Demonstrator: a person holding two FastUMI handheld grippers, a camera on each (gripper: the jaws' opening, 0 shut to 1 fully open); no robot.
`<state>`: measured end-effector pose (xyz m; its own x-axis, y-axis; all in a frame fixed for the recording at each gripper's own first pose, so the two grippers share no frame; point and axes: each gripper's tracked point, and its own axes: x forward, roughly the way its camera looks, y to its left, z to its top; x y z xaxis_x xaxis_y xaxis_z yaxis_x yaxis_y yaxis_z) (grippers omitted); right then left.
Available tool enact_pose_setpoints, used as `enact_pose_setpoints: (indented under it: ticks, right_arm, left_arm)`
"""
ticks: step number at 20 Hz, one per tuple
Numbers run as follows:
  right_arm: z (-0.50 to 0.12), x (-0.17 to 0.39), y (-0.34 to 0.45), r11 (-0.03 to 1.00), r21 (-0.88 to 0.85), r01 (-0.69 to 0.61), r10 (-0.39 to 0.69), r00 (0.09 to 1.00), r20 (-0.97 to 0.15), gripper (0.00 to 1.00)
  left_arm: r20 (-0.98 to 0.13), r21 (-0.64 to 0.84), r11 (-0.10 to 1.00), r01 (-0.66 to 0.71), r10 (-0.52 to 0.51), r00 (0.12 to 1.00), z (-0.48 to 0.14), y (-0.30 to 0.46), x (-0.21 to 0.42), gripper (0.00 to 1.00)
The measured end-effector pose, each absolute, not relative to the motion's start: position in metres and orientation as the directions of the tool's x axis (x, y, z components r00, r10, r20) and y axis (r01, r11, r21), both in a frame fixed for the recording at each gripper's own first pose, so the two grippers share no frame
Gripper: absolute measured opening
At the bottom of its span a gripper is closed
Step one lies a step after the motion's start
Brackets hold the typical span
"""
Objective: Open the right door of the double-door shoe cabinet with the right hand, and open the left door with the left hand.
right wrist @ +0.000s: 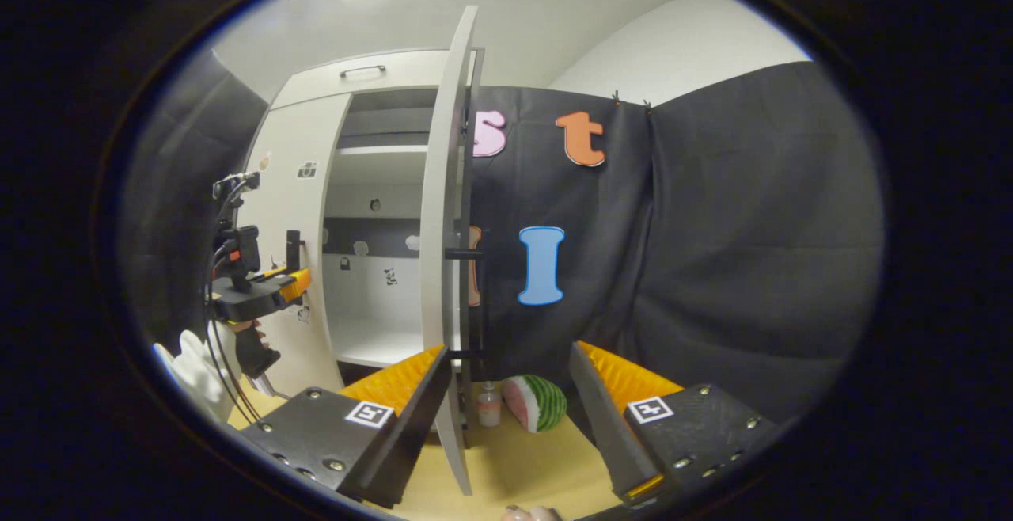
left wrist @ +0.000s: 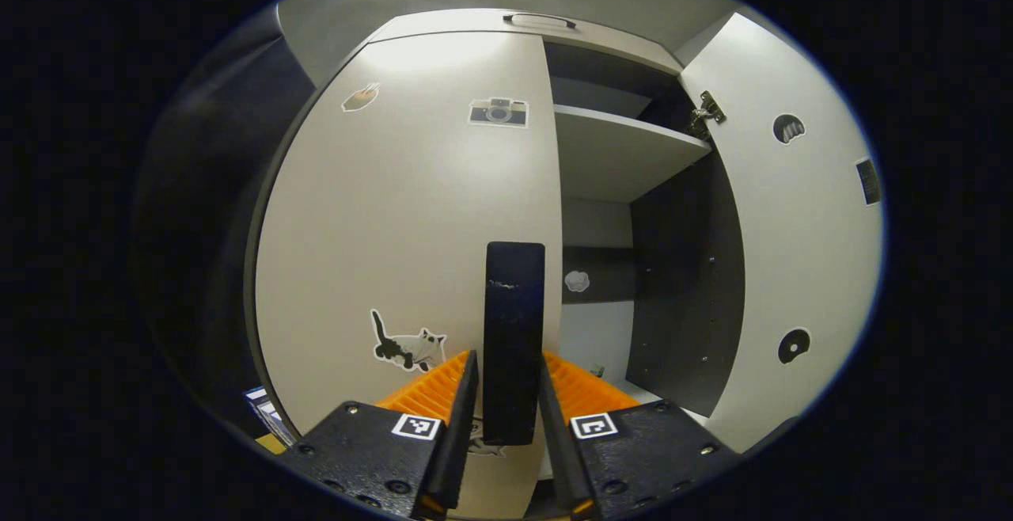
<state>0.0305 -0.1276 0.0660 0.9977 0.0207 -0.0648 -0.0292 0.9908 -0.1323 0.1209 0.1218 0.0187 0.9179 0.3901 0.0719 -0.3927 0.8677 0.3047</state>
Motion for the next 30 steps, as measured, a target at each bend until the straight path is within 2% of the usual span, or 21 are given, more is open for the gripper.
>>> enact_pose_setpoints:
  ticks: [3,10,11,13,20,21,22,26,27,28,29,30]
  right_arm:
    - [0.066,0.03,-0.129,0.991,-0.133,-0.028,0.019,0.998,-0.066,0.92]
    - [0.068,0.026,-0.131,0.991,-0.13,-0.03,0.022,0.998,-0.062,0.92]
    - [0.068,0.027,-0.13,0.991,-0.128,-0.03,0.023,0.998,-0.062,0.89]
    - [0.07,0.025,-0.132,0.991,-0.128,-0.027,0.02,0.998,-0.059,0.92]
    - [0.078,0.037,-0.133,0.993,-0.11,-0.042,0.039,0.999,-0.031,0.92]
    - [0.079,0.041,-0.132,0.993,-0.107,-0.048,0.045,0.999,-0.028,0.89]
    - [0.08,0.045,-0.13,0.993,-0.103,-0.057,0.055,0.998,-0.024,0.92]
    - [0.083,0.061,-0.13,0.991,-0.105,-0.083,0.083,0.997,-0.006,0.92]
    - [0.083,0.066,-0.132,0.99,-0.107,-0.087,0.088,0.996,-0.002,0.89]
    - [0.084,0.068,-0.132,0.99,-0.11,-0.093,0.093,0.996,0.001,0.92]
    - [0.086,0.072,-0.127,0.989,-0.112,-0.097,0.099,0.995,0.006,0.89]
    - [0.088,0.074,-0.123,0.988,-0.114,-0.102,0.104,0.994,0.012,0.92]
  left_arm:
    - [0.061,0.327,0.859,-0.393,0.396,0.916,0.017,0.121,0.121,0.38]
    - [0.05,0.319,0.867,-0.383,0.388,0.92,0.017,0.121,0.12,0.31]
    - [0.048,0.321,0.865,-0.384,0.39,0.919,0.017,0.121,0.12,0.28]
    - [0.038,0.324,0.863,-0.389,0.399,0.916,0.017,0.121,0.12,0.22]
    - [0.016,0.306,0.88,-0.364,0.377,0.926,0.017,0.117,0.107,0.18]
    - [0.012,0.303,0.882,-0.36,0.374,0.927,0.016,0.118,0.106,0.19]
    - [0.01,0.303,0.885,-0.354,0.368,0.93,0.017,0.12,0.106,0.19]
    - [-0.012,0.293,0.901,-0.322,0.34,0.94,0.018,0.12,0.098,0.19]
    - [-0.018,0.287,0.905,-0.315,0.334,0.942,0.018,0.121,0.096,0.18]
    - [-0.023,0.284,0.908,-0.309,0.329,0.944,0.017,0.122,0.095,0.19]
    - [-0.026,0.281,0.91,-0.304,0.324,0.946,0.017,0.123,0.095,0.19]
    - [-0.032,0.277,0.913,-0.299,0.32,0.947,0.018,0.123,0.094,0.18]
